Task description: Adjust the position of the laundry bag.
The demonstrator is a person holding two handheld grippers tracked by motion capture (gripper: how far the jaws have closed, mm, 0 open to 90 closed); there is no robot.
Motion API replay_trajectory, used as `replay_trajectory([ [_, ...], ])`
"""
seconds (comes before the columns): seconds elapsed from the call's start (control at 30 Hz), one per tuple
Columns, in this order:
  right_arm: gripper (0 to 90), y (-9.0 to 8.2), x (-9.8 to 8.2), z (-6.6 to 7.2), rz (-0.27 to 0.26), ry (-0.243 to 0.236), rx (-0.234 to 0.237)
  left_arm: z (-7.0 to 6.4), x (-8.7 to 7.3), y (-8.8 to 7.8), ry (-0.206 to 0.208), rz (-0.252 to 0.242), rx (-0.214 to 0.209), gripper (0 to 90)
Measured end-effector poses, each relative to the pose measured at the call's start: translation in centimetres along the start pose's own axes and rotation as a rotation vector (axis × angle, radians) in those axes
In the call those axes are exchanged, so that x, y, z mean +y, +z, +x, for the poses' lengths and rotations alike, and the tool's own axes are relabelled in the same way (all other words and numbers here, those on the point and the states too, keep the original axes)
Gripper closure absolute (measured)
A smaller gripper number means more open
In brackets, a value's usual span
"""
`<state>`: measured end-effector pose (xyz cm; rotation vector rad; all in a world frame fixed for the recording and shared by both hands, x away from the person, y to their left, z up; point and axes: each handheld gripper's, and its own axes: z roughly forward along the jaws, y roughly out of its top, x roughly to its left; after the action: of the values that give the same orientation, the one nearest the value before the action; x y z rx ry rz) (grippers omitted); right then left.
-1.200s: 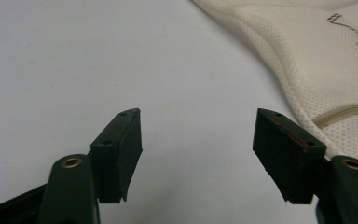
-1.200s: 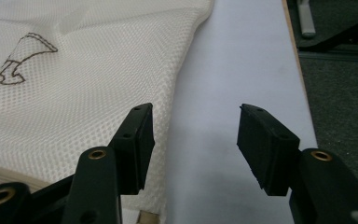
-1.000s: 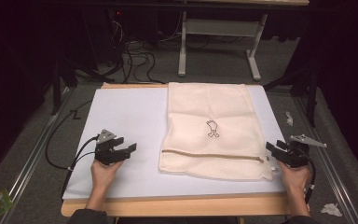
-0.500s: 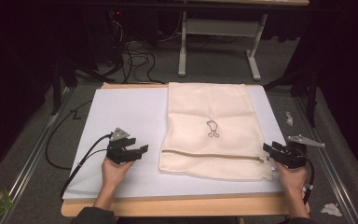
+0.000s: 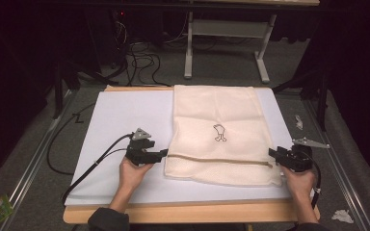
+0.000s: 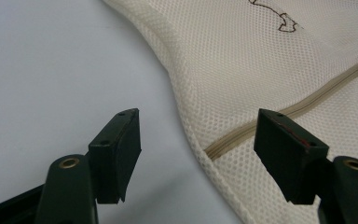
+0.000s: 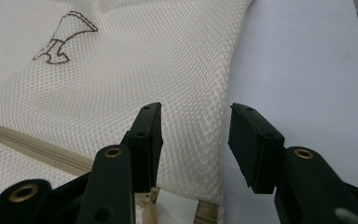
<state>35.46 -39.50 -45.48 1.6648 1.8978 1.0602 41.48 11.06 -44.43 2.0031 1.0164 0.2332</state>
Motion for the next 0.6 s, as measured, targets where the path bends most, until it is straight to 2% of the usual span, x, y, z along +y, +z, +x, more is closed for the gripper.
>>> replay_trajectory([
  [0.2,55.0,0.5,0.0,0.0,0.020,0.006,-0.001,-0.6,0.8,1.7,-0.003,0.032,0.004,32.7],
  [0.47,55.1,0.9,0.3,0.0,0.038,0.005,-0.007,-0.6,1.2,3.1,-0.028,0.042,0.005,33.7],
  [0.53,55.0,1.1,0.7,0.1,0.050,0.006,-0.014,-0.4,1.2,3.7,-0.040,0.054,0.012,34.4],
  [0.6,55.0,1.3,0.8,0.1,0.059,0.000,-0.021,-0.5,1.2,4.0,-0.031,0.062,0.026,36.1],
])
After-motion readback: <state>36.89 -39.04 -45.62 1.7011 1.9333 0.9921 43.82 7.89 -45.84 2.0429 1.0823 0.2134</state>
